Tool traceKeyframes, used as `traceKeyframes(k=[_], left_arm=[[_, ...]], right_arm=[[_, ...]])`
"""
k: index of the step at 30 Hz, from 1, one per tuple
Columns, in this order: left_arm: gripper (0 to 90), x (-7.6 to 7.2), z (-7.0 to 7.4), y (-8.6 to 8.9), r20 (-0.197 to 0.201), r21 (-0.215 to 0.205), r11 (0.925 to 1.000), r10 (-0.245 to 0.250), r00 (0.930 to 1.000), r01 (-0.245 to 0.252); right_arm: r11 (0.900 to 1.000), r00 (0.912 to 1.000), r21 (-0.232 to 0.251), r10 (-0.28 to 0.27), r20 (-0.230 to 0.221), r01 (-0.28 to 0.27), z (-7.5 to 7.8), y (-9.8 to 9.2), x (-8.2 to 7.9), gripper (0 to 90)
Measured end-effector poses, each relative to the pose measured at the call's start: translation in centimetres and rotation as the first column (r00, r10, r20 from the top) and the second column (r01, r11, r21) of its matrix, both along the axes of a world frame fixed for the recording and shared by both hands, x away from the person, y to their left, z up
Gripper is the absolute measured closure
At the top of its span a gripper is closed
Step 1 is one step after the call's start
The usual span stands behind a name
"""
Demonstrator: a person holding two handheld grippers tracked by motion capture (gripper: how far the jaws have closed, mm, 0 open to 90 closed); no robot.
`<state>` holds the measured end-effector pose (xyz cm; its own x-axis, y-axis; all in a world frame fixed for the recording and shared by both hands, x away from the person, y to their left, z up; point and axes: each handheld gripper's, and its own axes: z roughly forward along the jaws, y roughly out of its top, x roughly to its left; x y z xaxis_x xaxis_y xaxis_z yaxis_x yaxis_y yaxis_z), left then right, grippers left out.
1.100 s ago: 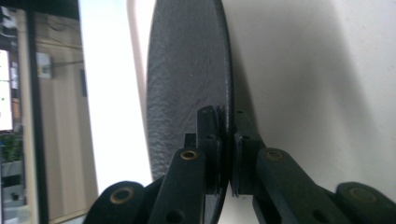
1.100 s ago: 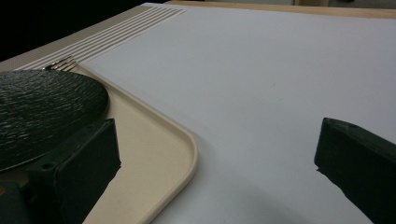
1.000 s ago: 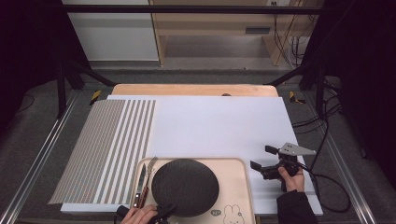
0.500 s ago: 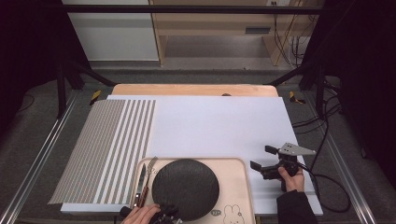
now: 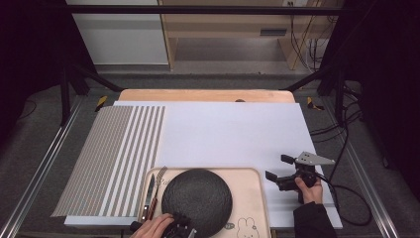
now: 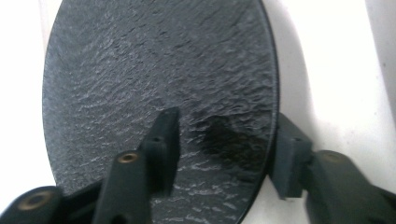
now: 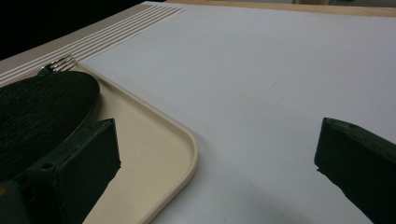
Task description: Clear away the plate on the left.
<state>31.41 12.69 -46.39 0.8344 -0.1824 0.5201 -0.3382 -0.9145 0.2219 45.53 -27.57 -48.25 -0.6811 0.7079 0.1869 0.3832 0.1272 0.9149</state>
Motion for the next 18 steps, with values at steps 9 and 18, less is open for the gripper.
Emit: traceKeyframes(k=[9, 18], left_arm=[[27.1, 0.9, 0.2, 0.0, -0.08, -0.034, 0.9896, 0.137, 0.9874, -0.14], [20.6, 1.4, 1.6, 0.6, -0.255, -0.144, 0.9657, 0.174, 0.951, -0.216]], right_arm=[[1.0, 1.0, 0.002, 0.0, -0.003, 0.0, 0.0, 0.0, 0.0, 0.2], [1.0, 1.0, 0.004, -0.001, -0.001, 0.001, 0.0, 0.0, 0.0, 0.2]])
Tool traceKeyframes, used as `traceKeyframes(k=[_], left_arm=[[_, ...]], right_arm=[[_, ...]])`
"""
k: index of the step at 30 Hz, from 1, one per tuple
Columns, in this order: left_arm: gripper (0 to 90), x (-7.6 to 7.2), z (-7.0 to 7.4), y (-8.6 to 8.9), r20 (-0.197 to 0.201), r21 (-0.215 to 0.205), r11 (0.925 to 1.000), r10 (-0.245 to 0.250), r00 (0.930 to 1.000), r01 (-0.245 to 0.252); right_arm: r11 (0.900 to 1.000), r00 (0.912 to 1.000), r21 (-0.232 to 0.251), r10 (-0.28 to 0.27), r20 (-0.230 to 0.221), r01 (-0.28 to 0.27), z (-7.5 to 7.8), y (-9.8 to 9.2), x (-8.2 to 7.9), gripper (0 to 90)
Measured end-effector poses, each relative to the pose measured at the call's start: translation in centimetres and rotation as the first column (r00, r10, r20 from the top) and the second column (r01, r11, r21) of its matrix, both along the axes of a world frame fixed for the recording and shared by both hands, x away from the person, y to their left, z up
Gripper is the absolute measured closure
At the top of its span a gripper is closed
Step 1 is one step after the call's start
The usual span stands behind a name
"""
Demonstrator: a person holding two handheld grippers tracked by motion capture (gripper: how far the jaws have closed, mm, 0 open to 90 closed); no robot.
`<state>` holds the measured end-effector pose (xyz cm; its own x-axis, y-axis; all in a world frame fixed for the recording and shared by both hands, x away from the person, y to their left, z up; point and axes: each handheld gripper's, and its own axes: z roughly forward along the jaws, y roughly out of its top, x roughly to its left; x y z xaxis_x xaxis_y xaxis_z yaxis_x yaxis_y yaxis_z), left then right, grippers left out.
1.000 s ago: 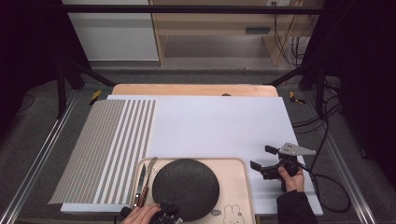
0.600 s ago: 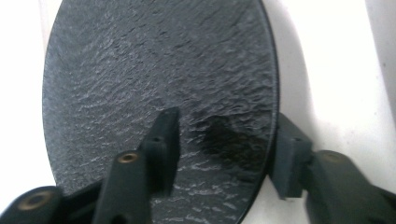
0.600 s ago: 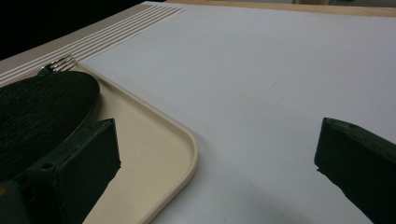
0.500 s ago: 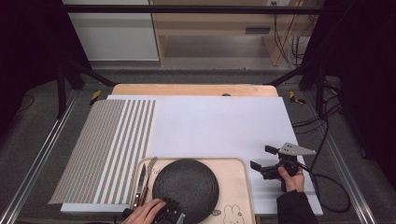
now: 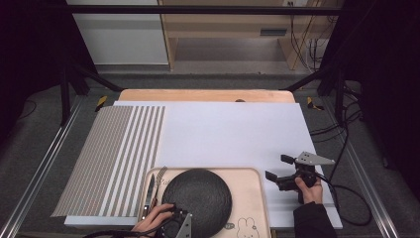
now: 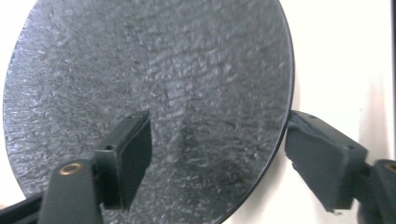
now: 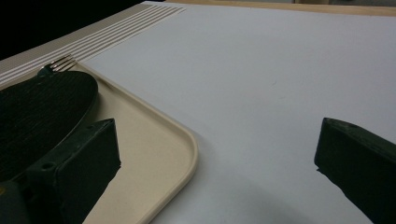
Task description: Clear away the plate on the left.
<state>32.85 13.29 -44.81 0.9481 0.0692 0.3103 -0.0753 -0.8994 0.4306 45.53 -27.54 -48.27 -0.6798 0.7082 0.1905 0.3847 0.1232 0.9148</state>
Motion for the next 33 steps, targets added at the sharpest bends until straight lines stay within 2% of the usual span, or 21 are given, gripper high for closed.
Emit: traceKeyframes(k=[3, 5, 9, 13, 16, 19, 23, 28, 31, 33], left_arm=[[17.2, 0.3, 0.7, 0.3, -0.038, -0.07, 0.9972, 0.024, 0.999, -0.026], [13.5, 0.6, 1.1, 0.5, -0.064, -0.102, 0.9931, 0.052, 0.9966, -0.058], [7.1, 1.4, 1.7, 1.2, -0.069, -0.121, 0.9859, 0.108, 0.9917, -0.116], [5.8, 2.2, 2.1, 1.8, -0.073, -0.128, 0.9792, 0.15, 0.9861, -0.158], [6.2, 2.7, 2.3, 2.4, -0.102, -0.172, 0.9669, 0.172, 0.9797, -0.188], [6.4, 3.4, 2.4, 3.2, -0.126, -0.214, 0.9501, 0.204, 0.9708, -0.227], [6.3, 4.2, 2.7, 4.4, -0.13, -0.279, 0.919, 0.251, 0.9592, -0.278], [6.3, 5.3, 3.0, 6.4, -0.133, -0.35, 0.8739, 0.31, 0.9413, -0.337], [6.3, 6.0, 3.1, 7.8, -0.144, -0.391, 0.843, 0.34, 0.9292, -0.369], [6.3, 6.4, 3.2, 8.7, -0.15, -0.423, 0.818, 0.361, 0.9205, -0.39]], right_arm=[[1.0, 1.0, 0.0, -0.001, -0.001, 0.001, 0.0, -0.1, 0.0, 0.2], [1.0, 1.0, -0.003, 0.0, 0.001, 0.0, 0.0, -0.1, 0.0, 0.2], [1.0, 1.0, -0.002, -0.002, 0.001, 0.002, 0.1, -0.1, 0.0, 0.2], [1.0, 1.0, 0.001, -0.005, 0.0, 0.005, 0.1, -0.1, 0.0, 0.2], [1.0, 1.0, 0.001, -0.005, -0.001, 0.005, 0.1, -0.1, 0.0, 0.2], [1.0, 1.0, 0.001, -0.005, 0.002, 0.005, 0.1, -0.1, 0.0, 0.2], [1.0, 1.0, 0.001, -0.005, 0.001, 0.005, 0.1, -0.1, 0.0, 0.2], [1.0, 1.0, 0.001, -0.006, -0.002, 0.006, 0.1, -0.1, 0.0, 0.2], [1.0, 1.0, 0.0, -0.007, -0.001, 0.007, 0.1, -0.1, 0.0, 0.2], [1.0, 1.0, -0.001, -0.006, -0.002, 0.006, 0.1, -0.1, 0.0, 0.2]])
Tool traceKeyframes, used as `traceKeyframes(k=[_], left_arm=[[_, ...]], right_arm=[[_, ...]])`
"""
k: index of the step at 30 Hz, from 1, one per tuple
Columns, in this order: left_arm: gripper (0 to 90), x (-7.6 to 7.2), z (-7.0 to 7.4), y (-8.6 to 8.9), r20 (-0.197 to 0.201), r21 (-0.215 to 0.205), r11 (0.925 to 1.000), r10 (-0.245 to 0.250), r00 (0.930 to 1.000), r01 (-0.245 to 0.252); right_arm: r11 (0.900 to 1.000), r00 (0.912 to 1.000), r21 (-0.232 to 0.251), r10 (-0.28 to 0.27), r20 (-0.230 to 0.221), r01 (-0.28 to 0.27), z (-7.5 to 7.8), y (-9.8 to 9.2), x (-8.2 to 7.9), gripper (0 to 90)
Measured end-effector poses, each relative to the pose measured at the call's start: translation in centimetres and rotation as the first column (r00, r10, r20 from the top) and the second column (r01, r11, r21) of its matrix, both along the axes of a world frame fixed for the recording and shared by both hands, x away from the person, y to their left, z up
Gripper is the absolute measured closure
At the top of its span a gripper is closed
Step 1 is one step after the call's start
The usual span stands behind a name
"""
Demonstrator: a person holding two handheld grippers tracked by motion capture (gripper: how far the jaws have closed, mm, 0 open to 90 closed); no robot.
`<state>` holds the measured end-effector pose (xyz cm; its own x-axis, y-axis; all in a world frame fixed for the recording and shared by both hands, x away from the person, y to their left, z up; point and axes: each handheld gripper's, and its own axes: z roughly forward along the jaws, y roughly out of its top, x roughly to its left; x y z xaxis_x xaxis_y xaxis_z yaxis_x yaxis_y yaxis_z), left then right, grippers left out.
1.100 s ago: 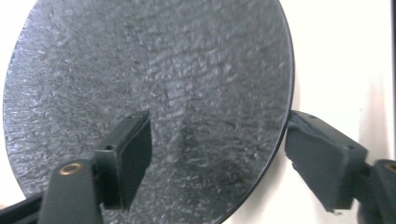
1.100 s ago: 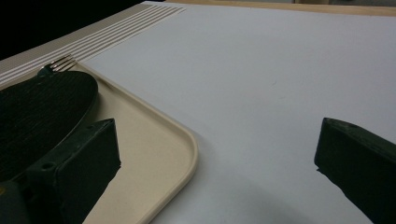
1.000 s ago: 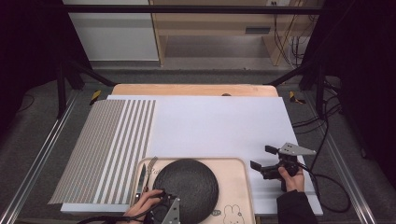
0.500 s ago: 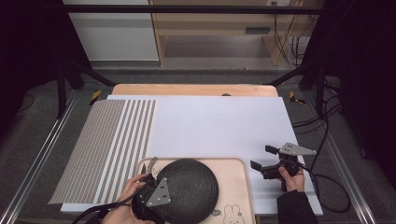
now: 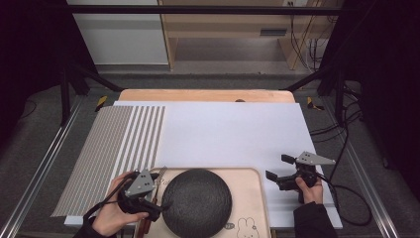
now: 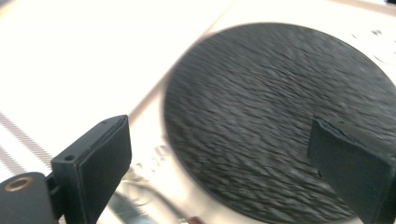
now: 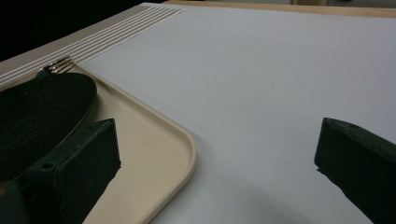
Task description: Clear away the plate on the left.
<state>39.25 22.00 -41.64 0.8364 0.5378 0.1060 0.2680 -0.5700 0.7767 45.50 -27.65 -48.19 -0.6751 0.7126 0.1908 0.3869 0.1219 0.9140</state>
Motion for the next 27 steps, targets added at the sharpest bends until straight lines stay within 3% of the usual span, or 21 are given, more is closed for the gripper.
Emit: traceKeyframes(k=[6, 9, 13, 19, 24, 27], left_arm=[[6.2, 1.2, -0.7, 2.4, -0.011, -0.1, 0.992, 0.077, 0.997, -0.078], [6.2, 1.7, -1.1, 3.6, -0.006, -0.148, 0.9817, 0.12, 0.9927, -0.12], [5.9, 2.3, -1.8, 5.4, -0.015, -0.21, 0.9612, 0.18, 0.9836, -0.179], [5.5, 2.9, -3.1, 8.4, -0.037, -0.246, 0.9338, 0.259, 0.9652, -0.26], [5.3, 3.5, -4.5, 10.6, -0.037, -0.27, 0.9036, 0.336, 0.9413, -0.333], [5.3, 3.8, -5.0, 11.5, -0.027, -0.265, 0.895, 0.365, 0.9307, -0.359]], right_arm=[[1.0, 1.0, -0.004, 0.001, 0.001, -0.001, 0.0, 0.0, 0.0, 0.2], [1.0, 1.0, -0.005, -0.001, -0.002, 0.001, 0.0, 0.0, 0.0, 0.2], [1.0, 1.0, -0.006, -0.001, -0.006, 0.001, 0.0, 0.0, 0.0, 0.2], [1.0, 0.9999, -0.009, -0.005, -0.014, 0.004, -0.1, -0.1, 0.0, 0.2], [1.0, 1.0, -0.014, -0.004, -0.007, 0.004, -0.2, -0.2, 0.0, 0.2], [1.0, 0.9998, -0.01, -0.007, -0.017, 0.007, -0.2, -0.2, 0.1, 0.2]])
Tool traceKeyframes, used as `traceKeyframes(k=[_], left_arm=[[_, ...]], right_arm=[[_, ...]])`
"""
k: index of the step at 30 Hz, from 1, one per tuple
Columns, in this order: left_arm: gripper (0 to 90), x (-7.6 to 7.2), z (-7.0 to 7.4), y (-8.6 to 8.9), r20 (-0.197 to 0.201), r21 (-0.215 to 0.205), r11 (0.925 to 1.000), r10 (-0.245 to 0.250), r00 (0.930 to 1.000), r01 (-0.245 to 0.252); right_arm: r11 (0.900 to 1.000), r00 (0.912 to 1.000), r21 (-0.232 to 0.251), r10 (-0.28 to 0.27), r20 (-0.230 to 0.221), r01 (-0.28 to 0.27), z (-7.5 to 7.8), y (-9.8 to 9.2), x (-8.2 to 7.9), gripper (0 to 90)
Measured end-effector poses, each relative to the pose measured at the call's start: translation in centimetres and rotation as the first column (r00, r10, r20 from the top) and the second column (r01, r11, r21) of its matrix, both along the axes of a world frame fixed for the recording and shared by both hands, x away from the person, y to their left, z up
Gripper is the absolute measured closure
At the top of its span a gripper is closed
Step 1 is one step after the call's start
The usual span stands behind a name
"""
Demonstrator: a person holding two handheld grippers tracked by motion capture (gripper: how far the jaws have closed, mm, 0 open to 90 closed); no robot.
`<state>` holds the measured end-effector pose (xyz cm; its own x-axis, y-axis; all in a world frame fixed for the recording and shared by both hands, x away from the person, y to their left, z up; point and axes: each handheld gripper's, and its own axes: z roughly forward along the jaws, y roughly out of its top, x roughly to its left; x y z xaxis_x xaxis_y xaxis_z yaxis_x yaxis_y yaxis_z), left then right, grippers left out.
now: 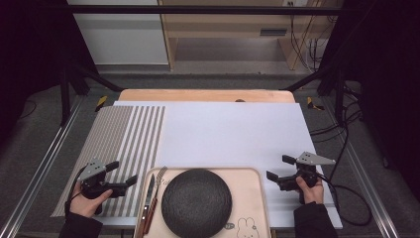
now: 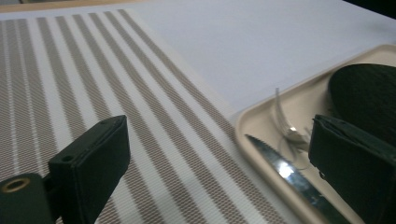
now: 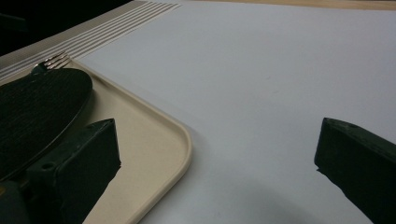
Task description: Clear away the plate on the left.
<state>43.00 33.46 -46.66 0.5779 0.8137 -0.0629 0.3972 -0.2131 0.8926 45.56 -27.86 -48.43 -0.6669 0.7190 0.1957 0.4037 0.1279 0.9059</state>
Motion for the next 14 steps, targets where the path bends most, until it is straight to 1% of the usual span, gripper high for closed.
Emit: traceKeyframes(k=[2, 5, 6, 7, 11, 13, 14], left_arm=[[5.1, 0.2, -0.3, 0.3, -0.004, -0.002, 1.0, 0.005, 1.0, -0.005], [5.0, 0.5, -0.7, 0.7, 0.012, 0.011, 0.9998, 0.017, 0.9998, -0.018], [5.0, 0.5, -0.8, 0.9, 0.014, 0.007, 0.9997, 0.024, 0.9996, -0.024], [5.0, 0.5, -0.9, 1.0, 0.013, 0.001, 0.9997, 0.023, 0.9997, -0.023], [4.7, 0.6, -1.2, 1.2, 0.013, 0.011, 0.9997, 0.02, 0.9997, -0.02], [4.5, 0.7, -1.3, 1.1, 0.013, 0.009, 0.9999, 0.013, 0.9998, -0.014], [4.5, 0.7, -1.3, 1.1, 0.011, 0.02, 0.9997, 0.013, 0.9999, -0.013]], right_arm=[[1.0, 1.0, -0.007, 0.002, 0.0, -0.002, 0.0, 0.0, 0.0, 0.2], [1.0, 1.0, -0.007, 0.002, 0.0, -0.002, 0.0, 0.0, 0.0, 0.2], [1.0, 1.0, -0.008, 0.001, -0.001, -0.001, 0.0, 0.0, 0.0, 0.2], [1.0, 1.0, -0.009, 0.001, 0.001, -0.001, 0.0, 0.0, 0.0, 0.2], [1.0, 1.0, -0.012, 0.001, -0.002, -0.001, 0.0, -0.1, 0.0, 0.2], [1.0, 1.0, -0.012, 0.003, -0.006, -0.003, 0.0, 0.0, 0.0, 0.2], [1.0, 1.0, -0.012, 0.003, -0.007, -0.003, -0.1, 0.0, 0.0, 0.2]])
